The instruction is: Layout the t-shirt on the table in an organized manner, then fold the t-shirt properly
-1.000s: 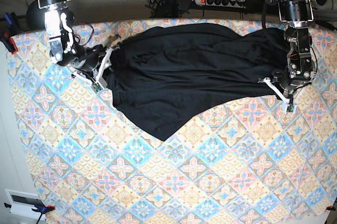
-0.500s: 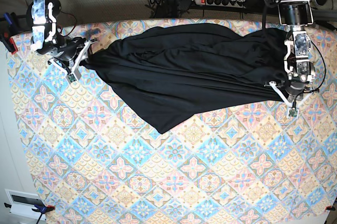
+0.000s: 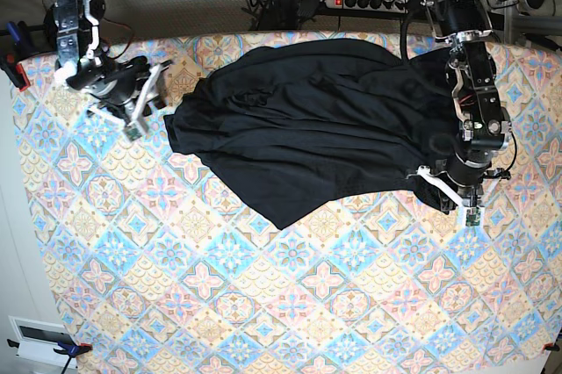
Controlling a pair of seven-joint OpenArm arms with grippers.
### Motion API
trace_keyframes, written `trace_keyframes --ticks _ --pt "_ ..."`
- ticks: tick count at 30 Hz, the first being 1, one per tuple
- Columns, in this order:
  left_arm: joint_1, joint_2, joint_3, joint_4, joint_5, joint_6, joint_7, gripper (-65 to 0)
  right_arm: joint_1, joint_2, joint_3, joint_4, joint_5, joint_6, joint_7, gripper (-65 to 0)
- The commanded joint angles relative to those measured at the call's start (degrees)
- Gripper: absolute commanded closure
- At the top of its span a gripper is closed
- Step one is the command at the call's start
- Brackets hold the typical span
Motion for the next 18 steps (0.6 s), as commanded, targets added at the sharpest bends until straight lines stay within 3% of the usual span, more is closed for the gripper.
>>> trace_keyframes --ticks 1,3,12,18 --pt "-1.24 -0.61 -0.27 0.87 0.21 0.28 -0.99 -0.2 0.42 0.57 -1.47 1.63 1.40 0.24 1.09 -17.6" --pt "-1.33 -0.61 -0.27 0.87 0.21 0.28 -0.99 -0.2 0.68 0.57 -4.10 1.90 1.40 0.24 1.01 -19.0" --pt "-1.15 -0.96 -0.27 0.78 0.38 0.28 -0.99 -0.2 5.87 -1.01 -4.54 -0.57 1.49 0.15 0.57 -29.8" --pt "-0.89 -1.05 -0.54 0.78 0.38 0.28 -0.99 -0.2 8.07 -1.36 -4.63 -4.87 1.49 0.15 0.74 -30.4"
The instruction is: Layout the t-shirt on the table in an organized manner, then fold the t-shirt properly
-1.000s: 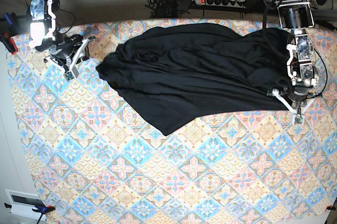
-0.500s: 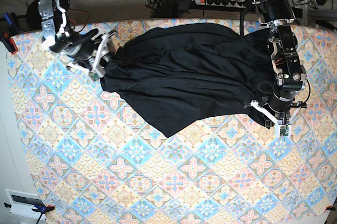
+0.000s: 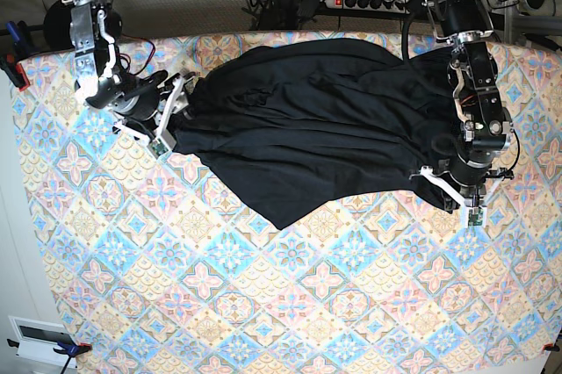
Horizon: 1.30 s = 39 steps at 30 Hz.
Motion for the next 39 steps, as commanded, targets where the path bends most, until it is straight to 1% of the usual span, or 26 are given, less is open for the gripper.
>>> trace_keyframes --ticks 1,12,13,14,15,16,19,20,23,25,29,30,32,34,36,39 --pt "-0.91 -0.59 -0.38 0.94 -0.08 0.13 -1.18 -0.2 0.48 0.58 0.37 0.08 0.37 0.15 1.09 -30.4" --pt "0.23 -0.59 -0.38 0.94 -0.08 0.13 -1.54 -0.2 0.57 0.49 0.02 -5.81 0.37 0.15 1.36 -30.2" --pt "0.23 -0.59 -0.38 0.94 -0.25 0.13 -1.36 -0.2 0.57 0.49 0.02 -6.42 0.37 0.15 1.36 -29.4" --pt "0.23 -0.59 -0.38 0.94 -0.25 0.13 -1.27 -0.2 0.57 0.49 0.02 -6.86 0.37 0.15 1.36 -27.7" --pt "0.23 -0.59 -0.38 0.94 -0.25 0.13 -1.27 -0.2 0.57 0.41 0.02 -7.04 0.46 0.15 1.36 -24.4" --pt "0.23 -0.59 -0.38 0.94 -0.25 0.13 -1.27 -0.2 0.57 -0.21 0.02 -7.04 0.46 0.15 1.36 -20.2" --pt "0.23 -0.59 -0.38 0.94 -0.16 0.13 -1.27 -0.2 0.48 -1.44 1.08 -6.51 0.46 0.15 1.36 -3.9" --pt "0.23 -0.59 -0.38 0.94 -0.16 0.13 -1.27 -0.2 0.22 -1.53 2.13 -6.51 0.55 0.24 1.36 0.0" --pt "0.23 -0.59 -0.38 0.94 -0.08 0.13 -1.27 -0.2 -2.07 -1.53 5.74 -4.40 1.17 0.24 1.36 -1.1" --pt "0.23 -0.68 -0.56 0.94 -0.08 0.13 -1.54 -0.2 -4.70 -1.53 9.08 -0.97 2.75 0.24 1.36 -0.1" --pt "-0.21 0.02 -6.10 0.85 -0.34 0.13 -1.45 -0.2 -10.24 -1.18 14.35 3.86 7.85 0.24 1.09 0.0" --pt "-0.21 0.72 -7.07 0.85 -0.34 0.13 -1.27 -0.2 -11.47 -1.18 15.49 4.48 8.64 0.24 0.92 0.0" --pt "-0.21 1.34 -8.12 0.85 -0.34 0.13 -1.18 -0.2 -13.58 -1.18 17.43 5.62 9.25 0.24 0.83 0.0" --pt "0.23 1.34 -8.12 -0.12 -0.43 0.13 -1.10 -0.7 -15.34 -1.18 17.96 6.50 9.34 0.24 0.83 0.0" --pt "0.23 1.25 -8.03 -2.67 -0.43 0.13 -0.57 -3.4 -16.83 -1.18 18.04 6.85 9.34 0.24 0.74 0.0" --pt "0.14 1.08 -8.03 -5.57 -0.52 -0.22 2.68 -10.1 -19.12 -1.09 18.31 6.85 9.34 0.24 0.74 0.0"
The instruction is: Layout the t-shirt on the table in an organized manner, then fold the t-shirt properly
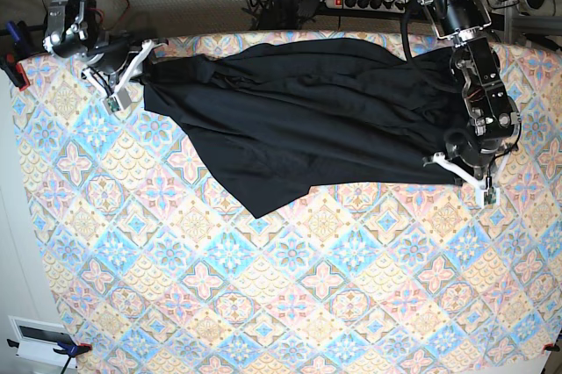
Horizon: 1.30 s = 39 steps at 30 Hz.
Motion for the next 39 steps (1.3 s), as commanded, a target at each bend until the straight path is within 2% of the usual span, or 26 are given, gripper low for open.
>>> trace_keyframes --ticks 1,5,8,11,13,15,19,22,25,30,33,37,39 --pt "-1.15 -1.24 -0.27 0.85 -0.36 -0.13 -0.94 -12.3 -0.83 0.77 0.56 0.97 0.71 0.22 0.52 0.0" --pt "-1.06 -3.18 2.80 0.85 -3.26 -0.13 0.73 -17.8 -2.15 0.77 0.21 0.97 0.71 0.22 0.52 0.0" --pt "-1.76 -5.73 5.79 1.12 -9.59 -0.13 1.70 -20.8 -2.15 0.77 0.12 0.97 0.71 0.22 0.52 0.0" --pt "-6.33 -5.46 6.67 0.85 -14.69 0.04 1.87 -23.9 -1.97 0.77 0.12 0.97 0.71 0.22 0.52 0.0" --pt "-8.79 -3.79 7.81 0.24 -16.10 0.04 1.87 -25.7 -1.97 0.77 0.12 0.97 0.71 0.22 0.52 0.0" --pt "-12.75 -2.03 12.74 -2.22 -15.92 -0.05 1.87 -27.3 -1.97 0.77 0.12 0.97 0.71 0.22 0.52 0.0" --pt "-20.31 2.27 23.73 -14.44 -16.01 -0.05 1.26 -28.2 -1.88 0.77 0.12 0.97 0.71 0.22 0.52 0.0" --pt "-25.15 7.29 26.80 -25.87 -15.92 -0.05 0.29 -28.2 -1.88 0.77 0.12 0.97 0.71 0.22 0.52 0.0" --pt "-28.75 10.27 29.79 -35.98 -15.92 -0.05 -5.25 -28.2 -1.88 0.77 0.12 0.97 0.71 0.22 0.52 0.0" --pt "-33.06 14.41 39.02 -50.84 -16.19 -0.05 -14.39 -28.2 -1.88 0.77 0.12 0.97 0.71 0.22 0.52 0.0" --pt "-33.23 16.16 42.98 -54.35 -16.19 -0.05 -17.38 -28.2 -1.88 0.77 0.21 0.97 0.71 0.22 0.52 0.0" --pt "-33.15 17.75 45.70 -55.59 -16.45 -0.05 -17.73 -27.6 -1.88 0.77 0.30 0.97 0.71 0.22 0.52 0.0" --pt "-32.97 18.10 47.29 -55.59 -16.45 -0.13 -17.64 -24.0 -1.88 0.77 0.30 0.97 0.71 0.22 0.52 0.0"
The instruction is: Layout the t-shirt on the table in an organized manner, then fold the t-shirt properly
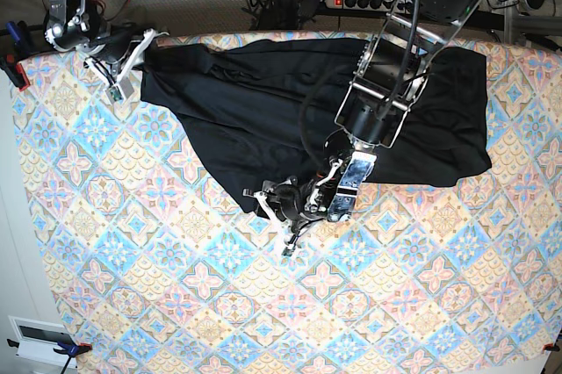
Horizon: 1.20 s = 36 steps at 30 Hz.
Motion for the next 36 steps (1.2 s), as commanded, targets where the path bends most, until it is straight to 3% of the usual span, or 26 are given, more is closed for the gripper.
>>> trace_keyframes --ticks 1,4,5,15,19,23,27,30,36 --pt "-0.58 0.44 0.87 0.13 -0.21 -0.11 2.01 -19.7 0.00 0.77 0.51 0.95 0.49 0.22 0.78 0.0" --pt "-0.58 0.44 0.60 0.13 -0.30 0.15 1.48 -2.8 0.00 0.77 0.43 0.95 0.49 0.22 0.78 0.0" --pt "-0.58 0.26 -0.19 0.13 -0.30 0.33 1.04 0.0 0.00 0.77 0.43 0.95 0.49 0.22 0.78 0.0" --pt "-2.78 -5.10 -20.76 5.93 -0.21 0.33 1.39 0.0 0.00 0.68 0.43 0.95 0.49 0.22 0.78 0.0" --pt "-3.74 -7.74 -27.35 10.94 -0.21 0.33 5.08 0.0 0.00 0.68 0.60 0.95 0.49 0.22 0.78 0.0" --pt "-4.89 -8.79 -28.76 12.00 -0.21 0.24 8.77 -0.1 0.08 0.68 0.43 0.95 0.49 0.22 0.78 0.0" --pt "-4.01 -5.89 -24.89 12.00 -0.21 -0.02 11.50 -0.4 0.08 0.68 0.34 0.95 0.49 0.22 0.78 0.0" --pt "-2.42 -3.34 -20.41 12.00 -0.21 0.06 11.76 -6.3 0.08 0.68 0.34 0.95 0.49 0.22 0.78 0.0" --pt "-0.49 -0.79 -13.64 11.91 -0.21 -0.02 11.41 -28.5 0.00 0.68 0.34 0.95 0.49 0.22 0.78 0.0"
